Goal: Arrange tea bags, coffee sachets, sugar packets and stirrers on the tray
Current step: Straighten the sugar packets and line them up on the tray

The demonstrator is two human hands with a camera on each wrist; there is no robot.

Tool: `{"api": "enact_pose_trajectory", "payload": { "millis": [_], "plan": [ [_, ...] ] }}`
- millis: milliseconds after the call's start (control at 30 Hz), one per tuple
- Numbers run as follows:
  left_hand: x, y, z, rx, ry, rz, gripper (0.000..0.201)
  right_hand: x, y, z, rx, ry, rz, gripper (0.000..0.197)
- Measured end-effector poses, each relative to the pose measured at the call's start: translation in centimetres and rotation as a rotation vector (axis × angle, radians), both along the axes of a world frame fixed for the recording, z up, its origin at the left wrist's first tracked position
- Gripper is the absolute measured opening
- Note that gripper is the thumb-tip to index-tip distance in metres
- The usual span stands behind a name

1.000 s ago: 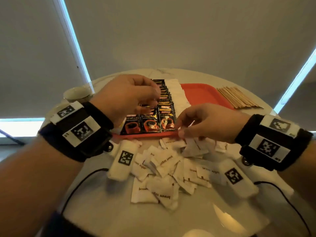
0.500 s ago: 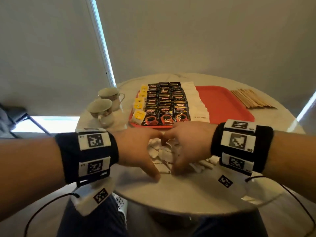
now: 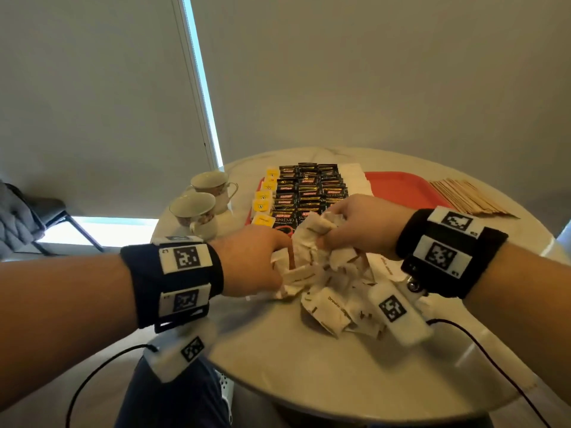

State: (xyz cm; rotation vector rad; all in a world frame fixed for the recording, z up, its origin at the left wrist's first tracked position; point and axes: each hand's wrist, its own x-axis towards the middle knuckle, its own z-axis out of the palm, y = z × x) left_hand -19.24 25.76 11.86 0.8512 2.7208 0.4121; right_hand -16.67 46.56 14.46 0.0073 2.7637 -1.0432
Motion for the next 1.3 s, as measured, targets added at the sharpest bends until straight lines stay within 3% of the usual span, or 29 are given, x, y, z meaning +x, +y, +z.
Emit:
{"api": "enact_pose_trajectory", "payload": {
  "millis": [100, 200, 300, 400, 500, 633, 767, 867, 1000, 1167, 1300],
  "plan": [
    [-1.4, -0.5, 1.0, 0.092, -0.074, 0.090, 0.024, -1.0, 1.5, 0.1, -0.389, -0.076, -0.078, 0.023],
    [-2.8, -0.7, 1.5, 0.411, -0.249, 0.238, 0.016, -2.5, 2.3, 0.1, -0.718, -0.098, -0.068, 0.034],
    [-3.8, 0.8, 2.5, 0.713, -0.374, 0.331, 0.021, -4.3, 2.5, 0.4, -0.871, -0.022, -0.039, 0.032],
    [-4.4, 3.6, 3.2, 1.114, -0.714, 0.381, 0.033, -5.7, 2.4, 0.8, -0.938, 0.024, -0.038, 0.027],
    [-5.5, 6.1, 3.1, 1.275, -0.836, 0.457, 0.048, -6.8, 2.8, 0.7, -0.882, 0.052, -0.078, 0.027],
    [-6.8, 8.1, 2.9, 1.362, -0.934, 0.394, 0.059, -8.1, 3.6, 0.2, -0.691, 0.124, -0.164, 0.024],
    [-8.6, 10.4, 2.0, 1.278, -0.889, 0.397, 0.036, -9.0, 4.2, 0.0, -0.466, 0.179, -0.102, 0.018],
    [-10.6, 11.0, 0.8, 1.249, -0.810, 0.516, 0.033, -9.5, 5.0, -0.2, -0.671, 0.117, -0.071, 0.032],
    [-12.1, 10.9, 0.5, 1.254, -0.821, 0.585, 0.029, -10.1, 5.7, -1.1, -0.927, 0.085, -0.158, 0.049],
    [-12.2, 11.0, 0.7, 1.253, -0.770, 0.584, 0.029, -10.3, 5.7, -2.1, -0.983, 0.175, -0.272, 0.055],
    [-11.6, 10.4, 0.8, 1.230, -0.792, 0.459, 0.030, -9.9, 5.7, -2.6, -0.988, 0.211, -0.286, 0.045]
  ]
}}
